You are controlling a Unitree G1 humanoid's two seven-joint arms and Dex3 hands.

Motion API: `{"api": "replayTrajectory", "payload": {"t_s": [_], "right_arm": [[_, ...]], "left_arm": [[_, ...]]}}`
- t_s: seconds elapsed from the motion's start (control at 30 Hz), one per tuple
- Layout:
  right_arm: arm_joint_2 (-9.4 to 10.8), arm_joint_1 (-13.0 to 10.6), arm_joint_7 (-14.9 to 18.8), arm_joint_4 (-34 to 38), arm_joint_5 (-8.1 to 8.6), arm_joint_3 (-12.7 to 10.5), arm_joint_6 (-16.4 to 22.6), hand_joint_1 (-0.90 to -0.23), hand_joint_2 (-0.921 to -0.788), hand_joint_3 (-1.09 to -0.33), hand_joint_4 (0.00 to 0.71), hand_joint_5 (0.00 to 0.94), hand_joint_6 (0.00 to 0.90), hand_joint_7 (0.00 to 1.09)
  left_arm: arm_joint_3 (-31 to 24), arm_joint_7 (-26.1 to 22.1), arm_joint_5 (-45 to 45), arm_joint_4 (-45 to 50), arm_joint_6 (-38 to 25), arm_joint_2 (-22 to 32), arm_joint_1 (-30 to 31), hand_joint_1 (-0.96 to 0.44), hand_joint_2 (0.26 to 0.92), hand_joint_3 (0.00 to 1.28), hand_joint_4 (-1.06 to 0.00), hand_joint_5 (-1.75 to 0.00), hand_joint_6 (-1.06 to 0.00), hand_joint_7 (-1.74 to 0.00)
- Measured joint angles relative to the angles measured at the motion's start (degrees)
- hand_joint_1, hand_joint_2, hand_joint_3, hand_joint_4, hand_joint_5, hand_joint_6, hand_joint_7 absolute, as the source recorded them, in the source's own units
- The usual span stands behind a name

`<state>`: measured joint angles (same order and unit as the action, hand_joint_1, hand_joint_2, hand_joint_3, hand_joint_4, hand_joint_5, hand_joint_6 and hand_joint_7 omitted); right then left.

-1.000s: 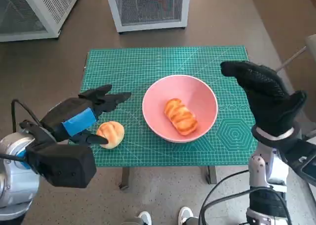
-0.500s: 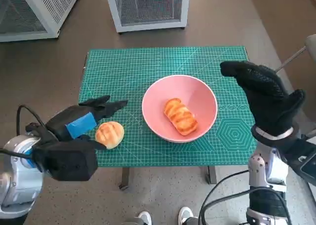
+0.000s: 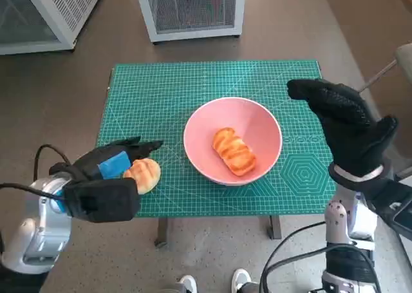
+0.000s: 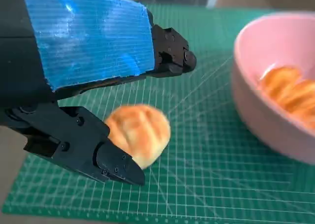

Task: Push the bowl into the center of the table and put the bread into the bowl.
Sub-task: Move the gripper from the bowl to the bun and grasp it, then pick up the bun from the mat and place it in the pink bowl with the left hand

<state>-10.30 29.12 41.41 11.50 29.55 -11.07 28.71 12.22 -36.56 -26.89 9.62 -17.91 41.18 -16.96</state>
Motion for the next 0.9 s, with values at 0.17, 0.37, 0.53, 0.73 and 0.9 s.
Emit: {"api": "replayTrajectory", "payload": {"t_s": [0.17,0.37,0.53,0.73,0.9], "right_arm": [[0.0,0.0,0.0,-0.1,0.0,0.0,-0.1,-0.459,-0.921,-0.499,0.381,0.0,0.031,0.63],[0.0,0.0,0.0,-0.2,0.0,0.0,-0.1,-0.459,-0.921,-0.498,0.381,0.0,0.031,0.63],[0.0,0.0,0.0,-0.3,-0.01,-0.1,-0.1,-0.46,-0.921,-0.498,0.381,0.0,0.03,0.63],[0.0,0.0,0.0,-0.4,-0.02,-0.1,-0.1,-0.463,-0.921,-0.497,0.381,0.0,0.029,0.63],[0.0,0.0,0.0,-0.4,-0.03,-0.1,-0.1,-0.46,-0.921,-0.497,0.381,0.0,0.03,0.63]], "left_arm": [[2.1,1.4,-1.7,-5.2,-0.1,-1.7,-1.1,-0.02,0.764,0.01,-0.26,-0.04,-0.36,-0.04],[4.1,4.3,-4.5,-11.1,0.2,-3.2,-2.7,0.07,0.803,0.03,-0.41,-0.05,-0.51,-0.07],[5.7,7.6,-7.4,-15.0,1.7,-3.6,-4.2,0.1,0.839,0.05,-0.61,-0.09,-0.66,-0.13],[6.1,11.3,-9.7,-16.6,4.1,-3.6,-4.5,0.03,0.904,0.12,-0.66,-0.93,-0.56,-1.02],[6.0,13.6,-10.6,-17.9,7.0,-3.5,-4.5,0.01,0.917,0.11,-0.67,-1.17,-0.57,-1.17]]}}
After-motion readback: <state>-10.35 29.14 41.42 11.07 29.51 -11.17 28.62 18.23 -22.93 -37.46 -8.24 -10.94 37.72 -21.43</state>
